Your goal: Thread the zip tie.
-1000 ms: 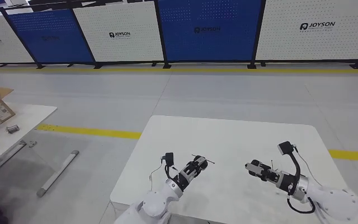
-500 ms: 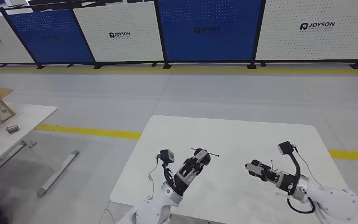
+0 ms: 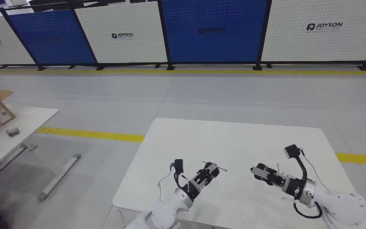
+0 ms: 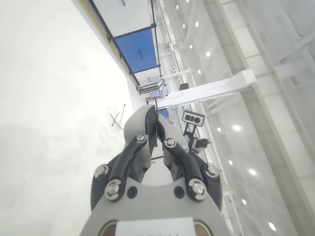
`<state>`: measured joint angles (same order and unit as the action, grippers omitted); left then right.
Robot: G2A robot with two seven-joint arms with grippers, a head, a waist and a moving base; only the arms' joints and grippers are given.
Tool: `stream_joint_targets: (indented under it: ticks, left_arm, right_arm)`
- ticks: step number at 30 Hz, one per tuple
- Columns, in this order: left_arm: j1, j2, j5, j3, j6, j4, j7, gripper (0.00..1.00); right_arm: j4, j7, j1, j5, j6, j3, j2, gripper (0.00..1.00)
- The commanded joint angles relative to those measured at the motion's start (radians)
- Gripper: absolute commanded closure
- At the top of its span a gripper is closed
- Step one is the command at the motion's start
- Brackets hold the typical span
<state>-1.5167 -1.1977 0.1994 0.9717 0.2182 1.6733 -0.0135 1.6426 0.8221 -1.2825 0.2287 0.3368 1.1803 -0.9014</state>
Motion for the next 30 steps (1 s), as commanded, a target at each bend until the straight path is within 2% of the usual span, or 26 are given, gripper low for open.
stream_joint_targets:
  ticks: [1, 9, 11, 15, 19, 22, 23, 25, 30]
  left_arm:
    - [0.007, -0.005, 0.033, -0.007, 0.008, -0.016, -0.002, 1.00]
    - [0.007, -0.005, 0.033, -0.007, 0.008, -0.016, -0.002, 1.00]
    - [0.007, -0.005, 0.033, -0.007, 0.008, -0.016, -0.002, 1.00]
    - [0.007, -0.005, 0.033, -0.007, 0.008, -0.016, -0.002, 1.00]
    - [0.007, -0.005, 0.033, -0.007, 0.008, -0.016, -0.002, 1.00]
    - [0.007, -0.005, 0.033, -0.007, 0.008, -0.016, -0.002, 1.00]
    - [0.007, -0.005, 0.033, -0.007, 0.008, -0.016, -0.002, 1.00]
    - [0.007, -0.005, 0.033, -0.007, 0.008, -0.016, -0.002, 1.00]
    - [0.007, -0.005, 0.033, -0.007, 0.008, -0.016, -0.002, 1.00]
  right_arm:
    - [0.000, 0.000, 0.000, 0.000, 0.000, 0.000, 0.000, 0.00]
    - [0.000, 0.000, 0.000, 0.000, 0.000, 0.000, 0.000, 0.00]
    - [0.011, 0.003, 0.005, -0.053, 0.003, 0.004, 0.002, 0.00]
    - [0.023, 0.121, 0.046, -0.176, -0.075, 0.046, 0.017, 0.00]
    - [0.035, 0.232, 0.070, -0.211, -0.124, 0.096, 0.032, 0.00]
    - [0.050, 0.379, 0.110, -0.327, -0.169, 0.090, 0.044, 0.00]
    - [0.038, 0.403, 0.130, -0.321, -0.188, 0.088, 0.044, 0.00]
    - [0.016, 0.420, 0.151, -0.297, -0.197, 0.092, 0.043, 0.00]
    - [0.016, 0.420, 0.151, -0.297, -0.197, 0.092, 0.043, 0.00]
